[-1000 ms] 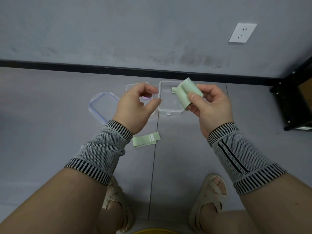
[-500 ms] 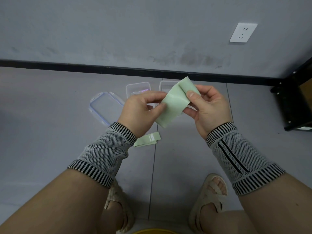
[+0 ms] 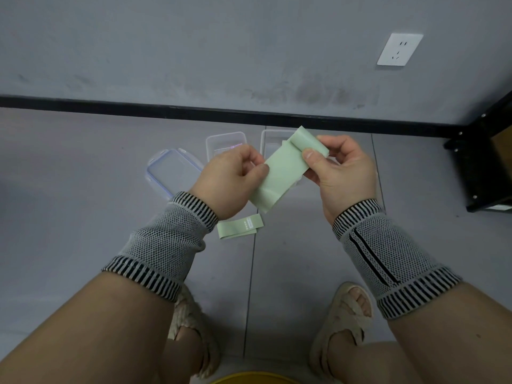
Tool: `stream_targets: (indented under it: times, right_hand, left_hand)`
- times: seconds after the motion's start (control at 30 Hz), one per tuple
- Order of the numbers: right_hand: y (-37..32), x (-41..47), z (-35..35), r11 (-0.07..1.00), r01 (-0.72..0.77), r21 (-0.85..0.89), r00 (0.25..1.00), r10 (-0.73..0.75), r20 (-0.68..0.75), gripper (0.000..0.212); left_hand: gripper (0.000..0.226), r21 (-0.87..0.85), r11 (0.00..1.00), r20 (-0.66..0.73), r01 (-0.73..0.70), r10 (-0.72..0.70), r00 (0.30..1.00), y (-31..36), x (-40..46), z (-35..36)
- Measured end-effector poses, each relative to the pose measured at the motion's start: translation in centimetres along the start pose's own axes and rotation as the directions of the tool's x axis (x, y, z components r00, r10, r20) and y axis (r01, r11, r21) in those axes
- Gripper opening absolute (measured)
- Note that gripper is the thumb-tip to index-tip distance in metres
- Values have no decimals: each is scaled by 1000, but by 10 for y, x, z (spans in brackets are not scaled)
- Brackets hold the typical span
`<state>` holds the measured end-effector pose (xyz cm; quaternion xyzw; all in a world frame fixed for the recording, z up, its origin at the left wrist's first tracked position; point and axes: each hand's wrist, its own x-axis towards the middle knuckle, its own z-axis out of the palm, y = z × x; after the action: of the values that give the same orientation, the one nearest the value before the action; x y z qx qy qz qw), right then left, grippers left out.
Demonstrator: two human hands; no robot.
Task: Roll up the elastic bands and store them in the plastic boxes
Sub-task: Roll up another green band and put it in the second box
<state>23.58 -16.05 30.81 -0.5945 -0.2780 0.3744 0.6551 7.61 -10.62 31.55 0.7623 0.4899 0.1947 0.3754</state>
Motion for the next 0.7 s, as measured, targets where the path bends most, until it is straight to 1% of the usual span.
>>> stream_targets:
  times: [0.07,0.1,0.17,0.23,0.33,0.43,0.5,0.53,0.63,0.7]
  right_hand:
    - [2,1,-2,999,7,-49,1000,-8,-28,21]
    - [2,1,-3,998,7,-61,999,-10,-38,20]
    - [1,2,-3,998,5,-68,998,-9,-58,19]
    - [0,3,-5,998,5,-60,996,-10,-85,18]
    - [-1,4,-4,999,2,-32,996,-5,-88,15]
    - [0,3,-2,1000,-1,-16,996,-1,-87,16]
    - [0,3,-2,1000,-3,-10,996,2,-87,15]
    - [-1,4,-2,1000,-4,-8,996,3,-87,15]
    - [-1,5,-4,1000,-16,-5,998,16,-64,16]
    - [-1,5,-3,999,-42,27,999,42,-4,17]
  left_hand:
    - [20,54,997,45,55,-58,997,-3,1,-4]
    - [21,44,997,65,71,-73,995,-4,0,-6]
    - [19,-39,997,103,67,-63,993,-2,-2,-10]
    - [14,-112,992,96,53,-43,994,-1,-2,-11]
    - [16,-189,981,-39,50,-59,998,-4,2,-11]
    - [21,-143,988,-165,55,-78,983,-4,4,-7]
    - [23,-135,990,-189,38,-63,980,-2,2,-6]
    - [27,-128,991,-176,43,-65,982,-2,1,-6]
    - [53,-61,993,-97,105,-111,989,-3,-1,-10]
    - [55,-48,990,-60,133,-136,989,-4,-1,-12]
